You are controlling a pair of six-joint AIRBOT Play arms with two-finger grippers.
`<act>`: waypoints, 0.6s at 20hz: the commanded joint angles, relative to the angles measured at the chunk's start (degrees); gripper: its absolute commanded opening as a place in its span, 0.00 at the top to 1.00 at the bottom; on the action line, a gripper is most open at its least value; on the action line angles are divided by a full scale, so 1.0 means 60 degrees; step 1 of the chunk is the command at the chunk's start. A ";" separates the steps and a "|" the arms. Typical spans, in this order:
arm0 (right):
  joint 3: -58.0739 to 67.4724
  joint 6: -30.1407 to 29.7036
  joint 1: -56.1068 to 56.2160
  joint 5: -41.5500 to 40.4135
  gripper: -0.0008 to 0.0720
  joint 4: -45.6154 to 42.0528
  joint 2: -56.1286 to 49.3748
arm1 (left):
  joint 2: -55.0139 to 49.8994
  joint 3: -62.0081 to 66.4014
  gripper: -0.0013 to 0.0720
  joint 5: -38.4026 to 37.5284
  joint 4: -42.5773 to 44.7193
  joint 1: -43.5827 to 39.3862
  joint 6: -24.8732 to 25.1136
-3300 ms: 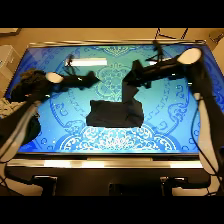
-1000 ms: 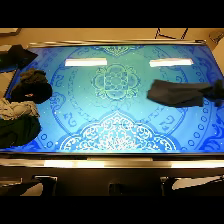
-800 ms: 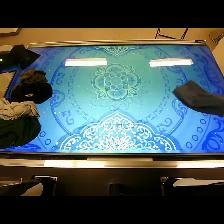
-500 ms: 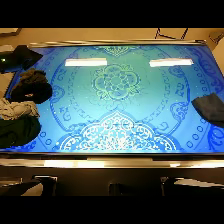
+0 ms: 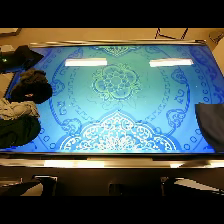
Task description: Fold the clothes and pants, and hang the long-sleeved shirts on hangers.
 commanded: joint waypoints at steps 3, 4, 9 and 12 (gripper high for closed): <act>-0.0856 0.0044 -0.0011 -0.0681 0.94 -0.1617 0.0240 | -0.0004 0.0000 0.95 0.0004 0.0000 -0.0004 0.0000; -0.0856 0.0040 -0.0011 -0.0714 0.94 -0.1665 0.0240 | -0.0004 0.0000 0.95 0.0004 0.0000 -0.0004 0.0000; -0.0863 -0.0124 -0.0011 -0.0696 0.79 -0.1668 0.0240 | 0.0000 0.0000 0.95 0.0000 0.0000 -0.0004 -0.0004; -0.0084 -0.0455 -0.0011 0.0714 0.02 -0.1668 0.0240 | 0.0000 0.0018 0.95 0.0015 -0.0004 -0.0026 0.0000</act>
